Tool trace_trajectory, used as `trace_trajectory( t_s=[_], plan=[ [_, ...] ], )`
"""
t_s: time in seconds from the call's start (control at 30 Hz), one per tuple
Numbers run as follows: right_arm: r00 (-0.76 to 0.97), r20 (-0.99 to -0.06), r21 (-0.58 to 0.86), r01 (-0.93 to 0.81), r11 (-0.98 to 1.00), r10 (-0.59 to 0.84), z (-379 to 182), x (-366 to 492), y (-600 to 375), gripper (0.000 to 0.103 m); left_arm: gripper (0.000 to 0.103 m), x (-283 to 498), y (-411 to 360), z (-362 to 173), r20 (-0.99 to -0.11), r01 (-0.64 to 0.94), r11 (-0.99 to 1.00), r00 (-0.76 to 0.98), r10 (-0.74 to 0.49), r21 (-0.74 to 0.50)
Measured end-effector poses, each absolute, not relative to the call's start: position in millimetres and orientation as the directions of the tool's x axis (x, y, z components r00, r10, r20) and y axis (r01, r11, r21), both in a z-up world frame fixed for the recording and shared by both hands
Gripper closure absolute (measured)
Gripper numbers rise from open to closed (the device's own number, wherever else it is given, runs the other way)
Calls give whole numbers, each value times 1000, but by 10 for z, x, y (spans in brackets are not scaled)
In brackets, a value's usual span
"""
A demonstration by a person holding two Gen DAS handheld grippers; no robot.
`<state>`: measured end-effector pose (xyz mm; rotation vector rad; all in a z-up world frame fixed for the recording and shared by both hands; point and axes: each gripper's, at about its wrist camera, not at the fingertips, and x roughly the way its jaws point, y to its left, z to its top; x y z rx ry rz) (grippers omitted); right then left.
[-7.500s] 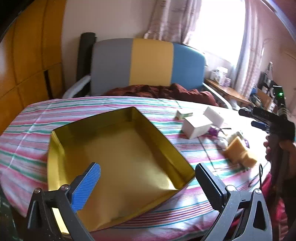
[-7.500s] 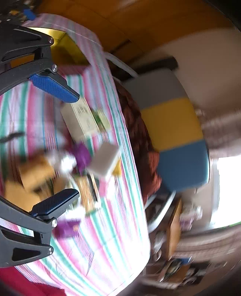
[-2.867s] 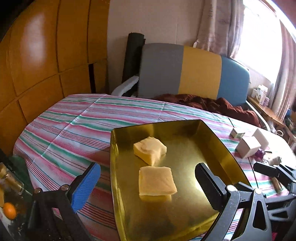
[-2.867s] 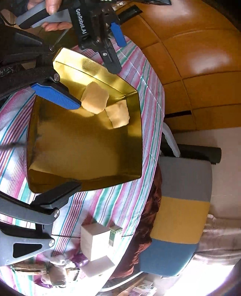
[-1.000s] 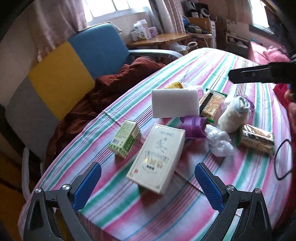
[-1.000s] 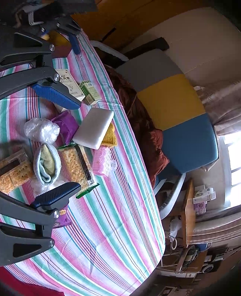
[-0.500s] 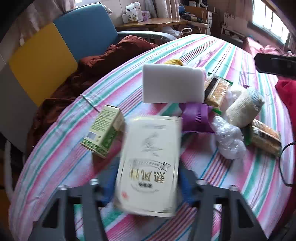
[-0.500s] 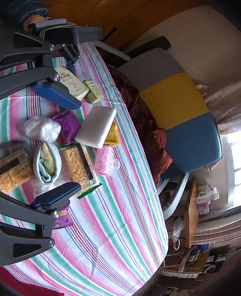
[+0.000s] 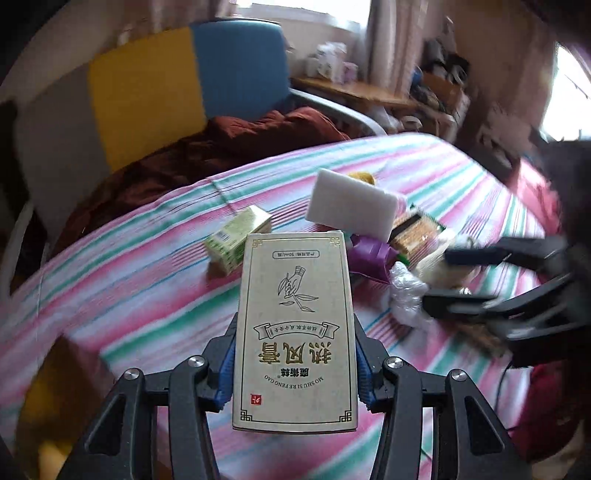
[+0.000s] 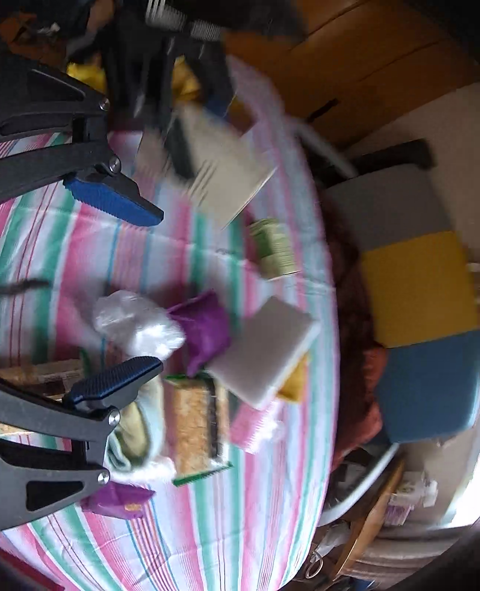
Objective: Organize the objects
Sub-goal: 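Grasp the cream tea box with the left gripper and carry it over the tray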
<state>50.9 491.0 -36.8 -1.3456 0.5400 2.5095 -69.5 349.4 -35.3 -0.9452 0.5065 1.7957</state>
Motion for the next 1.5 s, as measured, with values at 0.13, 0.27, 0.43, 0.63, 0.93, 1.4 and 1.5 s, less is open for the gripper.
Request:
trace_trajectory(
  t_s=[0.13, 0.27, 0.43, 0.63, 0.93, 1.4, 1.5],
  plan=[
    [-476, -877, 152, -412, -898, 70, -511, 435, 4935, 31, 51, -705, 3063, -226, -761, -868, -475, -209, 614, -144],
    [-426, -899, 97, -418, -903, 101, -620, 377, 4936, 40, 51, -735, 2548, -127, -742, -820, -545, -254, 621, -175],
    [-361, -918, -10, -392, -920, 164, -760, 286, 4865, 59, 51, -779, 1790, -59, -730, -725, -659, -339, 594, -200],
    [-389, -898, -51, -371, -927, 205, -668, 359, 4745, 61, 51, -932, 1033, -128, -739, -565, -784, -406, 537, -259],
    [-533, -832, 45, -336, -941, 151, -257, 634, 4377, 61, 51, -1295, 1055, -228, -751, -488, -827, -425, 506, -281],
    [-636, -771, 129, -176, -976, 13, 25, 483, 3559, 61, 51, -1740, 1860, -728, -842, -388, -880, -346, 413, -272],
    [-638, -770, 133, -169, -977, 6, 18, 476, 3512, 61, 51, -1784, 1926, -781, -849, -375, -887, -342, 402, -269]
  ],
)
